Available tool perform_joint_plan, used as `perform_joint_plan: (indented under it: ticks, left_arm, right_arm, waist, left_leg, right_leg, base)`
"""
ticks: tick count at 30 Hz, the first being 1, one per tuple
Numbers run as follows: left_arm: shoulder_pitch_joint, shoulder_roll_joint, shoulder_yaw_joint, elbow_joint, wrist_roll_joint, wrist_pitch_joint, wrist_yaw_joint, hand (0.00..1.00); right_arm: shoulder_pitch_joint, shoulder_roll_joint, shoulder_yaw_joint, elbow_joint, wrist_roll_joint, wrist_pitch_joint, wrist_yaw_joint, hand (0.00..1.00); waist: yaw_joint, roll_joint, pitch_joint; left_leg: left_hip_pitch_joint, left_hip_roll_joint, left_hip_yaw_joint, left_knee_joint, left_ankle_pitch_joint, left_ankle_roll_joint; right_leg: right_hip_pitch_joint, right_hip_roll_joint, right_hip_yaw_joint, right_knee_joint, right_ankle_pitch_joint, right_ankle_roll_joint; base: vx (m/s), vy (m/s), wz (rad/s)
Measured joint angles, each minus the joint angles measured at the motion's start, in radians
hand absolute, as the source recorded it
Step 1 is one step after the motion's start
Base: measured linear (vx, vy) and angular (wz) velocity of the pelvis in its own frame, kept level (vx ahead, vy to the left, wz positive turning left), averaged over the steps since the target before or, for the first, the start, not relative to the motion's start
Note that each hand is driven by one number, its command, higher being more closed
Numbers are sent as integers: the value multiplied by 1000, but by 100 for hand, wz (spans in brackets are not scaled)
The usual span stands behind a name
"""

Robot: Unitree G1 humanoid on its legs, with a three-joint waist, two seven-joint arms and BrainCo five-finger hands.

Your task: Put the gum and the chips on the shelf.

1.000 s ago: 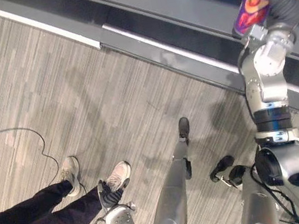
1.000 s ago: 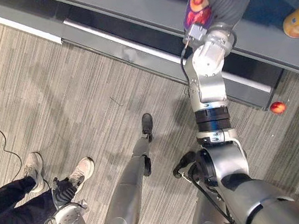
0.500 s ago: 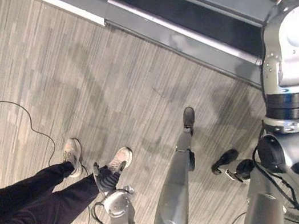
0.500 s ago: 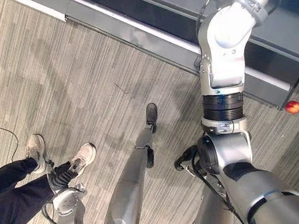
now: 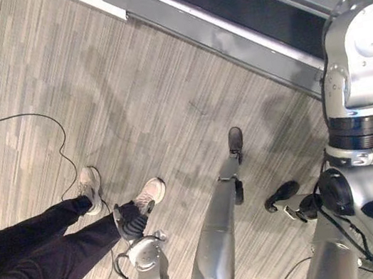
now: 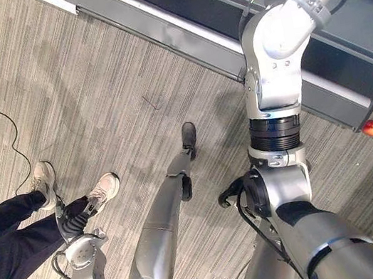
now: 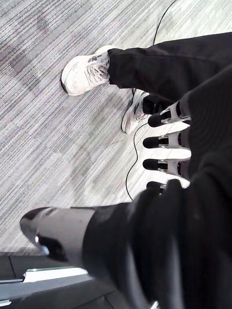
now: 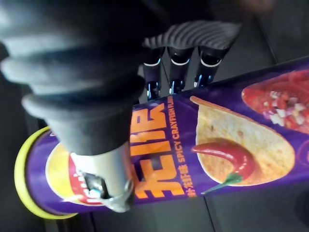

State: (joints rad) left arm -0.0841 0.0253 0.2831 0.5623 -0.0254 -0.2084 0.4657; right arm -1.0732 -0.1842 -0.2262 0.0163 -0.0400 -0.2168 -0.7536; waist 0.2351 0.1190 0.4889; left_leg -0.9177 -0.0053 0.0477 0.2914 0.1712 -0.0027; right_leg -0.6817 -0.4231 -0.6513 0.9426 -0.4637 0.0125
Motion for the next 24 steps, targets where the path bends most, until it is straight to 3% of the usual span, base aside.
perform_joint_plan:
  ticks: [16, 24]
  left_arm:
    - [0, -5, 0, 1, -1, -7, 1, 0]
    - [9, -28, -3, -41, -1, -25, 1, 0]
  right_arm:
    - [1, -7, -1, 122, -28, 8, -1, 100]
    - [-1, -84, -2, 201, -55, 21, -8, 100]
  waist:
    - [12, -2, -2]
    - [4, -2, -2]
  left_leg:
    - [-49, 12, 36, 27, -9, 8]
    - [-73, 2, 24, 44, -9, 8]
  right_leg:
    - [-49, -21, 1, 34, 0, 0]
    - [-68, -29, 4, 59, 0, 0]
  base:
    - [-40, -54, 1]
    - [-58, -50, 6]
